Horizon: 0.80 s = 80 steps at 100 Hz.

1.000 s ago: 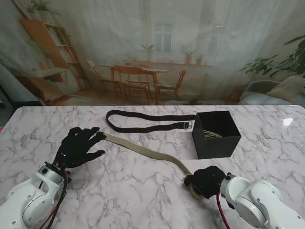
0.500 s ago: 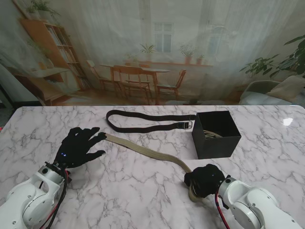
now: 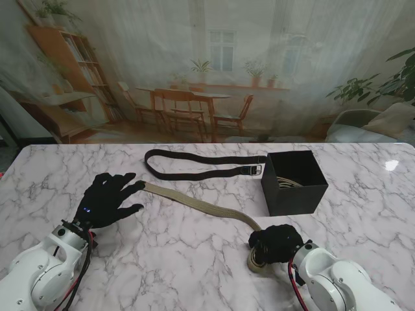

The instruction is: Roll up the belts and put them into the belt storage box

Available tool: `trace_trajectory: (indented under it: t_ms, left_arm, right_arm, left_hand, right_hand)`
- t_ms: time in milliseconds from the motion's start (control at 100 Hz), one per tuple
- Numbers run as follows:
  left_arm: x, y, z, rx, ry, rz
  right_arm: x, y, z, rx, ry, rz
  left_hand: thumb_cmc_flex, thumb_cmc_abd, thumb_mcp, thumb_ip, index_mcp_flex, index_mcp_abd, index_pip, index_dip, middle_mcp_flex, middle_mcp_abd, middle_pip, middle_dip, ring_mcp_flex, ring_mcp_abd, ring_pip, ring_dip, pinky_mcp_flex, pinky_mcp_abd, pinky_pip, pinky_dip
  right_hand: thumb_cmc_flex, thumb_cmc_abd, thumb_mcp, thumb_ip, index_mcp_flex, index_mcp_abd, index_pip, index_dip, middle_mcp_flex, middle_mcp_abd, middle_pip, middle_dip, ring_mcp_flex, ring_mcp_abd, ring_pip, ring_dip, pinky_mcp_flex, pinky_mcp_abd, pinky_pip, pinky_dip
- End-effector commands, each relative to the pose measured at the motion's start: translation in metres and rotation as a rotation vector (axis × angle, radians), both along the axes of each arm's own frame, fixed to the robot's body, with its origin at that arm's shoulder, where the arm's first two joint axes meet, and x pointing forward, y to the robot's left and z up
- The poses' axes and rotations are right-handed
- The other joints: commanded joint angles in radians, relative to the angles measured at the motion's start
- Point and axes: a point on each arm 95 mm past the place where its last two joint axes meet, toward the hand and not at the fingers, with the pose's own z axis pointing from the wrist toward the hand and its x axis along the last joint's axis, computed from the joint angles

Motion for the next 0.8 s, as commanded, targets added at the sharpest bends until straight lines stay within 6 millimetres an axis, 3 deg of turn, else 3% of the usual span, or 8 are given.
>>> trace_trajectory:
  t_ms: [0, 130, 200, 370, 450, 540, 630, 790]
  left_arm:
    - [0.000, -0.001, -0.002, 0.006, 0.012, -0.004]
    - [0.000, -0.002, -0.002, 0.006, 0.013, -0.003]
    - [0.000, -0.001, -0.002, 0.006, 0.012, -0.003]
    - [0.000, -0.001, -0.002, 0.005, 0.011, -0.003]
    - [0.000, -0.001, -0.002, 0.006, 0.011, -0.003]
    - [0.000, -0.002, -0.002, 0.007, 0.012, -0.005]
    - [0.000, -0.002, -0.002, 0.006, 0.013, -0.006]
    - [0.000, -0.002, -0.002, 0.006, 0.012, -0.005]
  right_arm:
    - [-0.004, -0.001, 0.000, -0.031, 0.020, 0.013]
    - [-0.004, -0.003, 0.004, -0.064, 0.031, 0.038]
    - [-0.004, -0.004, 0.006, -0.080, 0.049, 0.045]
    - [-0.004, -0.005, 0.009, -0.088, 0.078, 0.052]
    - [-0.004, -0.005, 0.010, -0.088, 0.073, 0.051]
    - [-0.004, -0.005, 0.011, -0.090, 0.059, 0.047]
    - [-0.004, -0.007, 0.012, -0.112, 0.046, 0.054]
    - [-0.003, -0.009, 0.013, -0.121, 0.044, 0.057]
  left_hand:
    - [0.003, 0.046, -0.023, -0.018, -0.038, 0.024, -0.014, -0.003, -0.043, 0.012, -0.014, -0.003, -0.028, 0.003, 0.020, 0.009, -0.021, 0.017, 0.008, 0.003]
    - [0.002, 0.046, -0.024, -0.019, -0.039, 0.024, -0.014, -0.003, -0.044, 0.013, -0.014, -0.003, -0.028, 0.003, 0.020, 0.009, -0.021, 0.017, 0.008, 0.004]
    - [0.004, 0.046, -0.023, -0.018, -0.039, 0.023, -0.014, -0.003, -0.044, 0.013, -0.014, -0.003, -0.029, 0.003, 0.020, 0.009, -0.021, 0.017, 0.008, 0.004]
    - [0.003, 0.047, -0.023, -0.018, -0.040, 0.024, -0.015, -0.003, -0.044, 0.012, -0.014, -0.003, -0.028, 0.003, 0.020, 0.009, -0.021, 0.017, 0.008, 0.004]
    - [0.004, 0.047, -0.023, -0.018, -0.039, 0.025, -0.014, -0.003, -0.044, 0.013, -0.014, -0.003, -0.028, 0.003, 0.020, 0.009, -0.021, 0.017, 0.008, 0.003]
    - [0.004, 0.047, -0.023, -0.018, -0.039, 0.024, -0.014, -0.003, -0.043, 0.012, -0.014, -0.003, -0.027, 0.003, 0.020, 0.009, -0.020, 0.017, 0.008, 0.004]
    - [0.004, 0.047, -0.024, -0.018, -0.038, 0.023, -0.014, -0.003, -0.043, 0.012, -0.013, -0.003, -0.027, 0.002, 0.021, 0.009, -0.021, 0.017, 0.008, 0.004]
    - [0.005, 0.047, -0.023, -0.018, -0.038, 0.024, -0.014, -0.003, -0.043, 0.014, -0.013, -0.003, -0.027, 0.002, 0.021, 0.009, -0.021, 0.017, 0.008, 0.004]
  right_hand:
    - [-0.045, 0.075, -0.022, 0.041, 0.039, 0.140, -0.006, 0.015, -0.048, -0.070, -0.043, -0.012, -0.024, 0.016, -0.015, -0.005, -0.028, 0.017, 0.011, -0.010]
    - [-0.025, 0.088, -0.042, 0.056, -0.046, 0.122, -0.067, 0.013, -0.185, -0.086, -0.062, -0.010, -0.124, 0.008, -0.071, -0.022, -0.107, -0.013, -0.024, -0.011]
    - [-0.008, 0.082, -0.014, 0.068, -0.101, 0.154, -0.112, 0.005, -0.276, -0.075, -0.071, -0.014, -0.186, 0.006, -0.112, -0.040, -0.147, -0.024, -0.054, -0.014]
    - [0.026, 0.026, 0.193, 0.115, -0.235, 0.224, -0.219, -0.021, -0.497, -0.046, -0.054, -0.042, -0.328, 0.009, -0.163, -0.084, -0.224, -0.029, -0.107, -0.009]
    - [0.025, 0.023, 0.205, 0.117, -0.238, 0.228, -0.223, -0.019, -0.525, -0.040, -0.045, -0.042, -0.353, 0.012, -0.163, -0.088, -0.236, -0.026, -0.111, -0.006]
    - [0.010, 0.035, 0.170, 0.110, -0.210, 0.199, -0.216, -0.012, -0.531, -0.034, -0.039, -0.044, -0.361, 0.015, -0.156, -0.091, -0.237, -0.027, -0.109, 0.000]
    - [-0.013, 0.068, 0.048, 0.092, -0.201, 0.158, -0.198, 0.009, -0.543, -0.045, -0.036, -0.047, -0.377, 0.009, -0.147, -0.098, -0.244, -0.034, -0.113, 0.005]
    - [-0.002, 0.109, -0.029, 0.084, -0.199, 0.166, -0.209, 0.007, -0.545, -0.048, -0.033, -0.048, -0.389, 0.011, -0.142, -0.098, -0.254, -0.026, -0.115, 0.013]
